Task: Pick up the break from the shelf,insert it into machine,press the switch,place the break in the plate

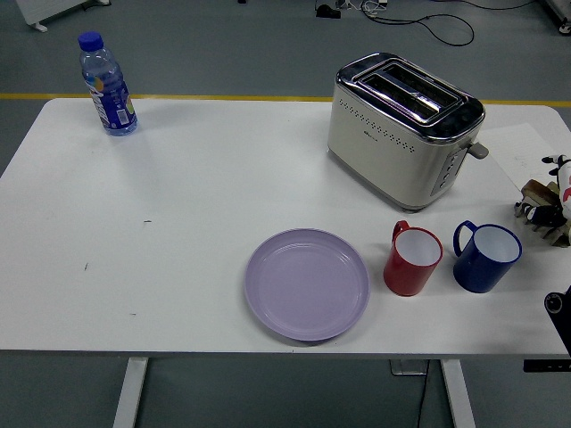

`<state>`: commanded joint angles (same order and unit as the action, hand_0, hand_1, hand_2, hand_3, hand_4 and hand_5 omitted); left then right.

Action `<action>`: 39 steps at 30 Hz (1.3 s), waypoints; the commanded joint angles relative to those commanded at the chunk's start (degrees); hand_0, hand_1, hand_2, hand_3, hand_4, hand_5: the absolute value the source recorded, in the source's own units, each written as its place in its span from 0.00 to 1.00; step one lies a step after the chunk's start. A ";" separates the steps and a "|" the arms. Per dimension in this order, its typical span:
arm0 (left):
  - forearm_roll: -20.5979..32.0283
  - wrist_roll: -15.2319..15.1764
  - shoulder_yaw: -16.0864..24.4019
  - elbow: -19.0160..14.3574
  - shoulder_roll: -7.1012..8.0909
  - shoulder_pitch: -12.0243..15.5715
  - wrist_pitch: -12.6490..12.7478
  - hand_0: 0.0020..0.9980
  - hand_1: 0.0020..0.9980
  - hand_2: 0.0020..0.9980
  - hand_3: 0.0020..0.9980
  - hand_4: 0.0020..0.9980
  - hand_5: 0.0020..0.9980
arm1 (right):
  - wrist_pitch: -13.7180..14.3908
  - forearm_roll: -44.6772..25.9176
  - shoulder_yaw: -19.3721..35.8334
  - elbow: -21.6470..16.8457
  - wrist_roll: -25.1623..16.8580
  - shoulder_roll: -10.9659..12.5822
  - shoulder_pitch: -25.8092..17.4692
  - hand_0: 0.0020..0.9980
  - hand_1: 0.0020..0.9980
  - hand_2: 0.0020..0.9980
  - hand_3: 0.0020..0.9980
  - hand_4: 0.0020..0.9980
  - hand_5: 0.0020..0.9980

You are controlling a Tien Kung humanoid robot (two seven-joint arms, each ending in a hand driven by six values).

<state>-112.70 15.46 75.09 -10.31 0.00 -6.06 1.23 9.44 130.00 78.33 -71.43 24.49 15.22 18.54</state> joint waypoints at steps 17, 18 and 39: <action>0.27 -0.05 -0.26 0.00 0.00 -0.15 0.29 0.60 0.46 0.43 0.54 0.28 0.94 | 1.21 0.00 -1.70 -0.05 3.93 0.68 0.26 0.44 0.44 0.45 0.56 0.54 0.00; 0.33 -0.04 -0.20 0.00 0.00 -0.17 0.36 0.60 0.46 0.43 0.54 0.28 0.94 | 1.02 0.00 -1.75 0.01 3.99 0.76 0.24 0.44 0.44 0.45 0.56 0.54 0.00; 0.82 0.10 -0.53 0.00 0.00 -0.31 0.38 0.60 0.46 0.42 0.55 0.29 0.94 | 6.96 0.00 -1.18 -4.87 3.12 4.09 1.16 0.37 0.36 0.41 0.51 0.41 0.00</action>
<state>-111.88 15.56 74.56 -10.31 0.00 -6.36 1.62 16.40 130.00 77.16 -76.30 27.60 19.30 19.70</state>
